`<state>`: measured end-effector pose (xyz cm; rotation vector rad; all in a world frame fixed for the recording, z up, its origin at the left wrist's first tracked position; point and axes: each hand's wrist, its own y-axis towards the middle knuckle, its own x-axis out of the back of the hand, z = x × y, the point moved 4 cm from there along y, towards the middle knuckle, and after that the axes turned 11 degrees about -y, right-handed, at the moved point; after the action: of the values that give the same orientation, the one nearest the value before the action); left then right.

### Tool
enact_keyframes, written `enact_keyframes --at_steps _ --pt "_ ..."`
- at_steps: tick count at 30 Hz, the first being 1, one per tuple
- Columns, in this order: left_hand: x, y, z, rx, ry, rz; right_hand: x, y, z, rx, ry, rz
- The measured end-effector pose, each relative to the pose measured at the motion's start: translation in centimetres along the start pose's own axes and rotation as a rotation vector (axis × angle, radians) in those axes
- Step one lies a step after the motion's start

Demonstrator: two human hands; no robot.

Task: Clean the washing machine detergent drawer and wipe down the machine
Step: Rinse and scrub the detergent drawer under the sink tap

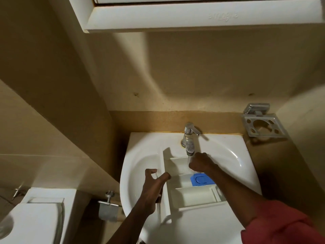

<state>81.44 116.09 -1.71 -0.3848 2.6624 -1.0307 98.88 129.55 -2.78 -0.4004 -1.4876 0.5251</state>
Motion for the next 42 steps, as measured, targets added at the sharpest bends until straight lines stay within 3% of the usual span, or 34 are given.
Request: enact_keyframes --at_steps 4,9,12,17,22,23,25,28,32,35,38,42 --pt "0.6 0.2 0.0 0.005 0.004 0.022 -0.3 -0.9 3.0 0.047 0.122 0.072" --pt "0.3 0.2 0.2 0.033 -0.023 0.041 -1.7 -3.0 5.9 0.336 0.111 0.085" --pt "0.6 0.2 0.2 0.050 -0.037 0.027 -1.5 -4.0 4.6 0.443 0.239 0.104" --pt "0.6 -0.2 0.0 0.082 -0.056 0.032 -1.3 -3.1 -0.1 0.216 0.199 -0.024" --pt "1.0 -0.5 -0.5 0.057 -0.059 0.021 -0.3 -4.0 -2.8 -0.054 0.170 -0.524" --pt "1.1 -0.7 -0.7 0.046 -0.063 0.021 -0.5 -3.8 -3.6 -0.117 0.170 -0.507" --pt "1.4 -1.1 -0.8 0.025 -0.081 0.013 -1.5 -2.8 -4.9 -0.216 0.310 -0.260" --pt "1.8 -1.6 -0.7 0.023 -0.100 0.017 -2.5 -1.9 -4.6 -0.165 0.548 0.023" --pt "2.3 -2.0 -1.3 0.041 -0.129 0.051 -2.4 -1.7 -3.9 -0.102 0.528 0.043" --pt "3.7 -1.5 -3.1 0.015 -0.193 -0.055 -3.0 -1.4 -3.8 -0.096 0.487 0.077" --pt "5.1 -1.3 -4.5 0.027 -0.073 -0.146 -3.4 -1.2 -2.7 -0.065 0.470 0.110" --pt "5.8 -1.3 -4.9 0.182 0.100 -0.072 -3.9 -1.4 -1.7 -0.019 0.435 0.124"
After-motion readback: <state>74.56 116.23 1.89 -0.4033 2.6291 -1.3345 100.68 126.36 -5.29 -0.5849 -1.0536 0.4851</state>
